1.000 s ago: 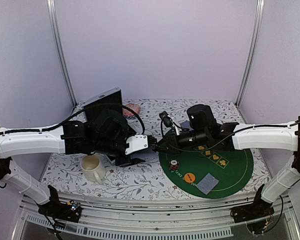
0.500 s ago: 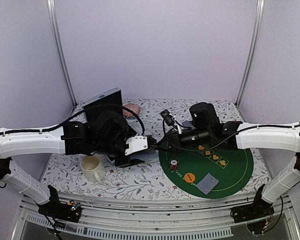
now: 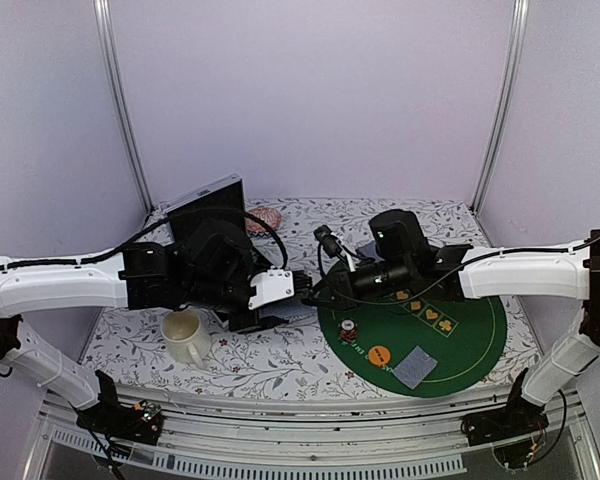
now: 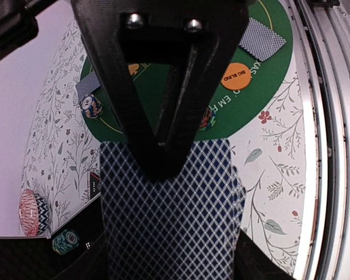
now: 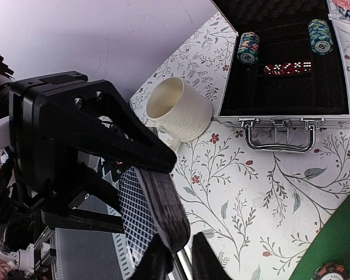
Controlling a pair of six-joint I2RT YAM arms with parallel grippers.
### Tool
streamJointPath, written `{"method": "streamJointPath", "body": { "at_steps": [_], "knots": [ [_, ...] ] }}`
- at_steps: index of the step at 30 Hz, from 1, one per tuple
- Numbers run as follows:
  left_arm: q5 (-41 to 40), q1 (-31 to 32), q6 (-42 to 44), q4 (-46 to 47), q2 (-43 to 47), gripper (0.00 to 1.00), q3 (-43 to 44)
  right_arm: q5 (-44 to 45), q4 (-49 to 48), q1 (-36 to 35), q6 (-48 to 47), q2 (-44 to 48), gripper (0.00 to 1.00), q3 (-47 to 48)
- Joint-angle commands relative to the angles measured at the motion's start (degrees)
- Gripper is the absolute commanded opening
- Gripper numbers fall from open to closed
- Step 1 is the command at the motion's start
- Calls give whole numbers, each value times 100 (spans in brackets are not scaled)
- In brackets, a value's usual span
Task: Distribute texas hold em gaming equipment
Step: Pick up the poker card from the face-down deck piles.
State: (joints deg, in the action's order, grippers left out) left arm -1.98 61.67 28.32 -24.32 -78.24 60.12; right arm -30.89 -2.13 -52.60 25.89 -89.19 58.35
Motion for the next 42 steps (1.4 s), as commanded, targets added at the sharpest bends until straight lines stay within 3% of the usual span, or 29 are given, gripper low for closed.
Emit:
{"method": "streamJointPath", "body": {
  "at_steps": [1, 3, 17, 42],
  "knots": [
    [48, 62, 55, 155, 126, 60, -47, -110, -149, -28, 9, 12, 8, 148],
    [64, 57, 51, 155, 128, 60, -60, -20, -75, -26, -11, 83, 4, 124],
    [56, 59, 69, 155, 129, 60, -66, 480, 559, -26, -239, 601, 2, 101],
    [70, 63, 104, 155, 111, 60, -87, 348, 940, 38, -453, 919, 2, 155]
  ]
}}
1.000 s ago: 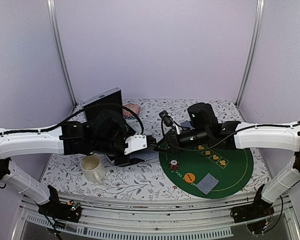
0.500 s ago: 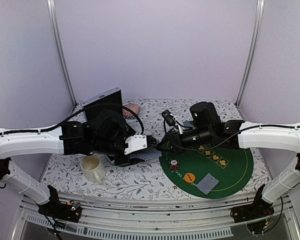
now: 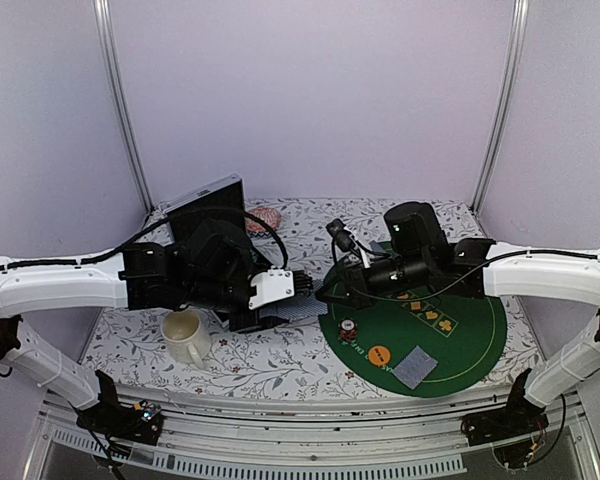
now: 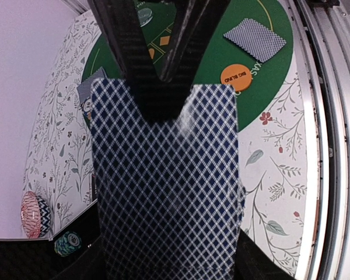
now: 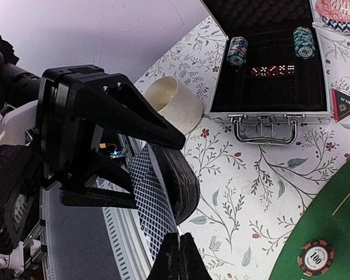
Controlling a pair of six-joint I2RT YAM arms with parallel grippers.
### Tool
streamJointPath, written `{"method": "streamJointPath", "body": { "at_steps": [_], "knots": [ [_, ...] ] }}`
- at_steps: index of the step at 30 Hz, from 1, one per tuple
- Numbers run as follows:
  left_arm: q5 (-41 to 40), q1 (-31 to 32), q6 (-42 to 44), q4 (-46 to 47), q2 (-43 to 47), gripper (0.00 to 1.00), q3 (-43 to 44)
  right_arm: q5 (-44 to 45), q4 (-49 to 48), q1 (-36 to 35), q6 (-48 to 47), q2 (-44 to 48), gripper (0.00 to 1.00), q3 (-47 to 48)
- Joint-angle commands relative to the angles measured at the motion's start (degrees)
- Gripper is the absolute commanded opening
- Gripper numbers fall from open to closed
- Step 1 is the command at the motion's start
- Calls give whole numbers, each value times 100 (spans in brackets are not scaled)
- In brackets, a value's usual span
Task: Distribute texas hold em gaming equipment
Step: Pick up the poker card from the face-down deck piles, then flop the poker card in the community card area.
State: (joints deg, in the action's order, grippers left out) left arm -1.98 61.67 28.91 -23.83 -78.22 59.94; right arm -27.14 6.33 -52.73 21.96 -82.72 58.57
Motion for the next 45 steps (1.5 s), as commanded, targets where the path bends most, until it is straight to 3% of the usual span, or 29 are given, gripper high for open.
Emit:
{"method": "streamJointPath", "body": {
  "at_steps": [1, 16, 25, 34, 45],
  "knots": [
    [66, 57, 45, 107, 113, 60, -70, -29, 110, 65, -64, 315, 2, 122],
    [48, 61, 67, 107, 126, 60, -74, -123, 421, 570, 45, 1130, 2, -50],
    [61, 60, 87, 107, 139, 60, -82, 35, 1662, 1884, -93, 1519, 2, 15],
    [134, 56, 102, 144, 162, 60, -113, 250, 2852, 3123, -901, 844, 2, 621],
    [201, 51, 123, 207, 233, 61, -182, 1049, 3762, 3205, -1485, -533, 2, 2096]
  ]
}}
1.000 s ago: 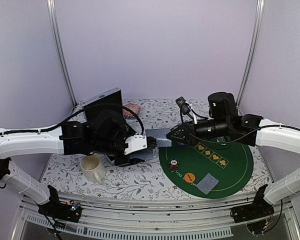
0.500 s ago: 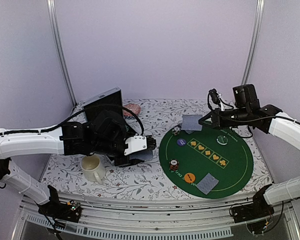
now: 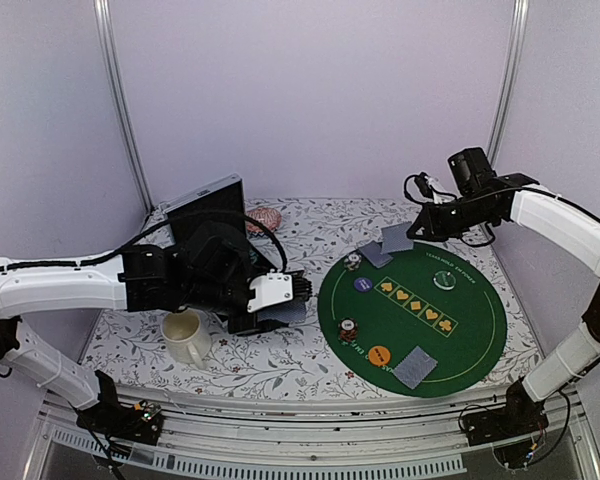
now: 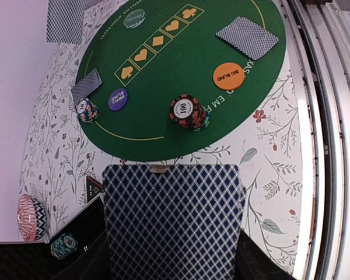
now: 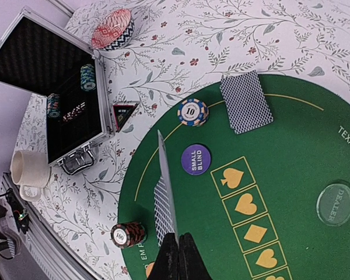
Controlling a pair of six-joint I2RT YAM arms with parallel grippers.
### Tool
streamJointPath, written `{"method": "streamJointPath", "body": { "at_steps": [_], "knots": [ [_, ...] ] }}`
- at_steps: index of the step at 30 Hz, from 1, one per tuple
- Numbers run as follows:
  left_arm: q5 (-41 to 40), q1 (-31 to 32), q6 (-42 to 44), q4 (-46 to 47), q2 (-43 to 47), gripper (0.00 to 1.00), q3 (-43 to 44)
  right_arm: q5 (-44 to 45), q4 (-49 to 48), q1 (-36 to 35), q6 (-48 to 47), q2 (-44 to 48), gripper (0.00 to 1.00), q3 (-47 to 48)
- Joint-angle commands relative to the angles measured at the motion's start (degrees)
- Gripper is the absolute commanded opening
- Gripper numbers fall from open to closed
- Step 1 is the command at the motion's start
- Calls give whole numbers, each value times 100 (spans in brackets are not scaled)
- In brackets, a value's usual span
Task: Distribute texas hold em gaming equipment
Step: Flop the poker card in the community card area.
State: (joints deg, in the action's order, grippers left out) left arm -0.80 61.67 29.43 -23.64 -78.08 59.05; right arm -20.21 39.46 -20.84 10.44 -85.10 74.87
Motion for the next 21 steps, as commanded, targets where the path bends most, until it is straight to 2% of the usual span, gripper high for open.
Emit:
{"method": "streamJointPath", "body": {
  "at_steps": [1, 8, 21],
  "knots": [
    [83, 53, 73, 192, 215, 61, -95, 416, 500, 13, -375, -394, 2, 573],
    [119, 39, 107, 218, 236, 61, -138, 929, 834, 13, -648, -911, 2, 1180],
    [110, -23, 136, 243, 274, 61, -165, 1132, 1106, 7, -982, -1676, 2, 1934]
  ]
}}
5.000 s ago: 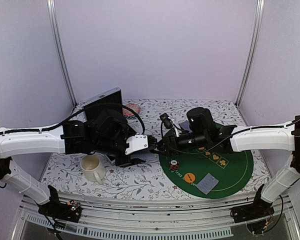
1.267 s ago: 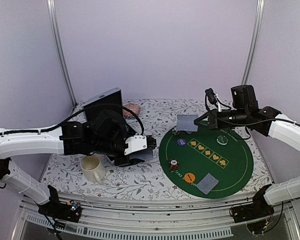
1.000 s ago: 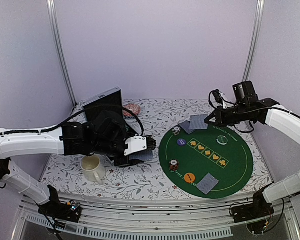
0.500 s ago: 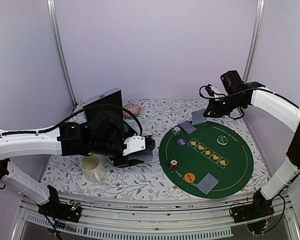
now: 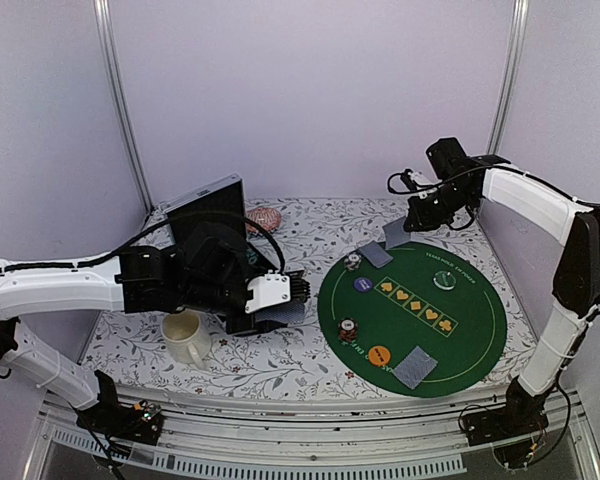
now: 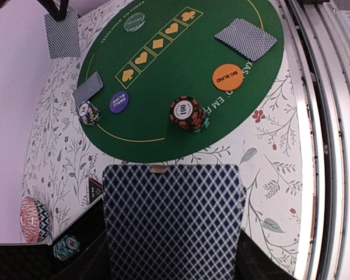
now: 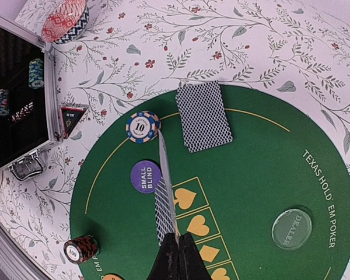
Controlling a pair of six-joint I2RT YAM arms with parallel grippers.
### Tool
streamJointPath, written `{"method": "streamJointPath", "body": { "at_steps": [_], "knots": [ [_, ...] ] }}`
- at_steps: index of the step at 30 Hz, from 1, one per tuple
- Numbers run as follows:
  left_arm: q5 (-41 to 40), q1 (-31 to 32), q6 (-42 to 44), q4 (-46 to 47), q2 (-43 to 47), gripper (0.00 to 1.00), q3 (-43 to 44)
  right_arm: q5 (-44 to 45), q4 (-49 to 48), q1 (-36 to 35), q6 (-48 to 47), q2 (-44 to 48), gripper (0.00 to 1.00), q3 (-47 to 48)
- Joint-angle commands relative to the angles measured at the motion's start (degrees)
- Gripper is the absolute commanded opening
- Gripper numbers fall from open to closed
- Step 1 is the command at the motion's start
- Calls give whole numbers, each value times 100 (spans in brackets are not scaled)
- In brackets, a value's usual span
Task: Distribute texas hold em gaming equipment
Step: Flop the poker card in the community card area.
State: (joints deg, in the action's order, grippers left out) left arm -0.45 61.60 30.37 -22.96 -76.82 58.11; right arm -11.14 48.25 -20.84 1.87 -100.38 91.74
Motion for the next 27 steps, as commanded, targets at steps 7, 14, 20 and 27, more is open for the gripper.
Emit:
{"method": "streamJointPath", "body": {
  "at_steps": [7, 14, 20, 27],
  "knots": [
    [96, -20, 24, 146, 152, 61, -30, 128, 95, 3, -318, -188, 2, 231],
    [99, -27, 35, 157, 218, 61, -36, 703, 280, -1, -360, -633, 2, 531],
    [177, -59, 63, 152, 184, 61, -54, 2108, 625, -165, -499, -1104, 2, 864],
    [185, -107, 56, 138, 243, 61, -49, 3797, 684, -717, -603, -1767, 2, 1171]
  ]
}}
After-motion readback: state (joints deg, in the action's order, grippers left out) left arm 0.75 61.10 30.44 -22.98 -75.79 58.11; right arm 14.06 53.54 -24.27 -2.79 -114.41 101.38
